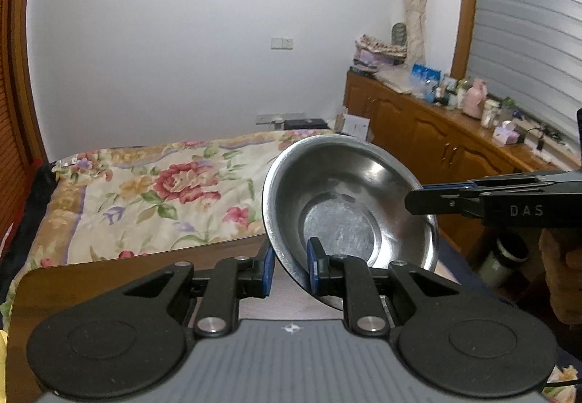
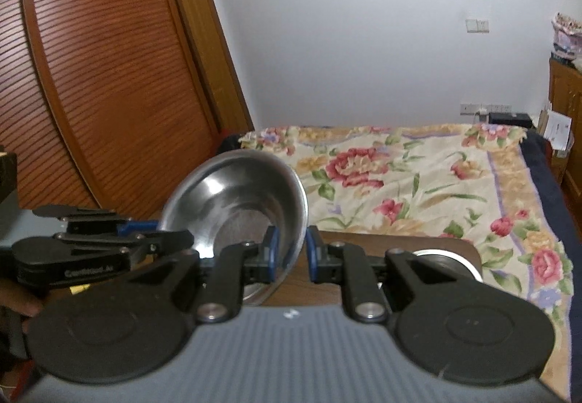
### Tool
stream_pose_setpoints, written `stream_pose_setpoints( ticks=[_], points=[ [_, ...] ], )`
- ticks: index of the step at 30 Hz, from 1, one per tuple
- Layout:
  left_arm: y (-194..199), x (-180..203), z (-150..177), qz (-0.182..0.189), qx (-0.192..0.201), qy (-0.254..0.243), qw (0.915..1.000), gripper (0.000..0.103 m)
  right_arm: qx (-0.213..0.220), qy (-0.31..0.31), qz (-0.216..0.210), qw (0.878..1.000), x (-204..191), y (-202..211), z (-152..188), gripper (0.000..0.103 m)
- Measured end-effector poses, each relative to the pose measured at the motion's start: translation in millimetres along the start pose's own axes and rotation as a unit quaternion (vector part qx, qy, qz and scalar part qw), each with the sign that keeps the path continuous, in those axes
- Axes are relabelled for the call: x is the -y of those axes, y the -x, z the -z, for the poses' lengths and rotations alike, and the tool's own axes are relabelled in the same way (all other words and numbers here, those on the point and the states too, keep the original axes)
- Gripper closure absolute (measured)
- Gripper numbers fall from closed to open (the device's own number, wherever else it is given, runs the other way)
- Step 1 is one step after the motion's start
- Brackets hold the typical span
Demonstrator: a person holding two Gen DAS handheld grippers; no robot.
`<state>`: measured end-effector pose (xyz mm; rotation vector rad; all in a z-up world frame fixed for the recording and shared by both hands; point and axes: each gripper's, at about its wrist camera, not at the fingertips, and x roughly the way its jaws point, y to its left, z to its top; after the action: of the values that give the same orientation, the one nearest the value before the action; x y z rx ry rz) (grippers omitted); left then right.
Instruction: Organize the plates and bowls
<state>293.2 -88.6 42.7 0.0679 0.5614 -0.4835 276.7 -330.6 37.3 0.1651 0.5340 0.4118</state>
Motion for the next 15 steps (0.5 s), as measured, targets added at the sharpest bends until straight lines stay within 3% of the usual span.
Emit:
stream_pose_setpoints(
  ticks=[15],
  points=[
    [61, 38, 35, 0.000, 0.007, -0.038, 0.9993, 0.082, 0.013, -0.002, -0.003, 1.000, -14, 53, 29, 0.085]
  ],
)
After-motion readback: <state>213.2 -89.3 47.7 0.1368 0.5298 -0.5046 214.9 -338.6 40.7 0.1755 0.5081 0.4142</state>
